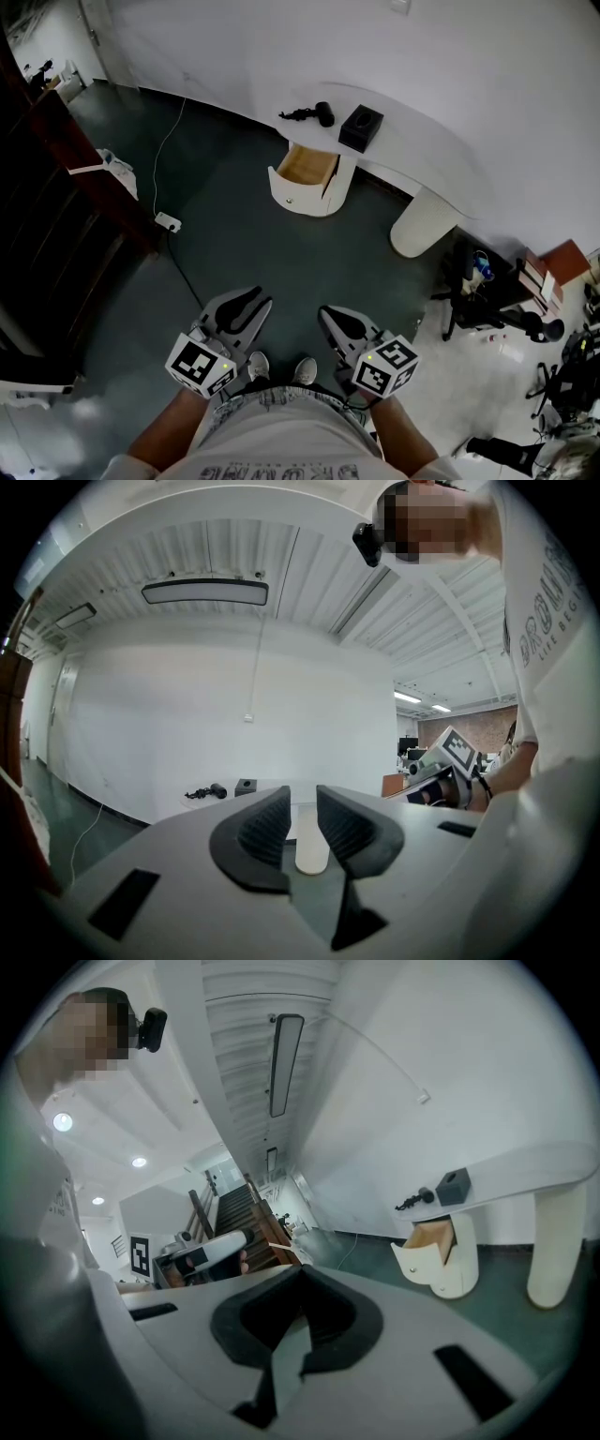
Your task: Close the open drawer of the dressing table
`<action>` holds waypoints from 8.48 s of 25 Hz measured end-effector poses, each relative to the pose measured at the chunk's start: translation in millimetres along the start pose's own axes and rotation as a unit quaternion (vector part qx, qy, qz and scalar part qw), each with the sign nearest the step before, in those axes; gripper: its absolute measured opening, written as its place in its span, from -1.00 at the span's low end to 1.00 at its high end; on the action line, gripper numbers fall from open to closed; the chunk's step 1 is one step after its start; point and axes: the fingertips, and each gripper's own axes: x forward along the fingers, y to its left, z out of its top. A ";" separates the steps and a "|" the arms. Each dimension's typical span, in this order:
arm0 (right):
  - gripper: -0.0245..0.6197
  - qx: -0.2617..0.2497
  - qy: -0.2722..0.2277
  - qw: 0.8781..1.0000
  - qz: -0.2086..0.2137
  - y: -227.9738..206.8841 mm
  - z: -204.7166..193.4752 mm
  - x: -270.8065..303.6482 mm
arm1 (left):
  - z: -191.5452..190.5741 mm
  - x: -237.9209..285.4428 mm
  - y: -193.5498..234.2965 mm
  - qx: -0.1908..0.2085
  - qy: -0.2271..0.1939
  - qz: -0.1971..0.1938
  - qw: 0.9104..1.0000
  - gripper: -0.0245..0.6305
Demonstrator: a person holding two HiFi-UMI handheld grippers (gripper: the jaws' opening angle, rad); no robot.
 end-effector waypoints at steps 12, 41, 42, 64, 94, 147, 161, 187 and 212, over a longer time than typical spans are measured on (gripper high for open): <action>-0.90 0.009 -0.001 1.000 -0.001 -9.0 -0.9 -6.5 | -1.7 3.7 -3.9 -0.003 -0.002 0.006 1.000 -0.53; -0.90 0.020 0.009 1.000 0.000 -52.6 -0.7 -28.3 | -16.3 39.0 -10.9 -0.016 -0.001 0.036 0.999 -0.41; -0.90 0.020 0.008 1.000 0.000 -54.4 0.5 -28.3 | -16.3 41.2 -10.8 -0.016 0.000 0.036 0.999 -0.41; -0.90 0.025 0.006 1.000 -0.017 -124.7 39.4 19.0 | -21.3 116.4 52.7 -0.022 0.006 0.025 0.999 -0.41; -0.90 0.060 0.021 0.995 -0.078 -234.5 144.0 244.4 | -23.2 261.0 302.7 -0.044 0.047 -0.045 0.997 -0.41; -0.90 0.029 0.237 0.960 0.145 -415.5 191.7 418.8 | -178.7 366.5 416.9 -0.135 0.145 0.216 0.956 -0.41; -0.90 0.001 0.307 0.942 0.136 -418.0 125.8 427.6 | -329.9 346.4 399.6 -0.170 0.207 0.199 0.943 -0.41; -0.90 0.034 0.352 0.931 0.084 -447.6 70.4 405.4 | -472.6 384.3 375.4 -0.209 0.288 0.104 0.929 -0.53; -0.90 0.068 0.312 0.947 0.030 -489.3 96.0 389.9 | -461.9 485.6 415.0 -0.198 0.262 0.065 0.942 -0.55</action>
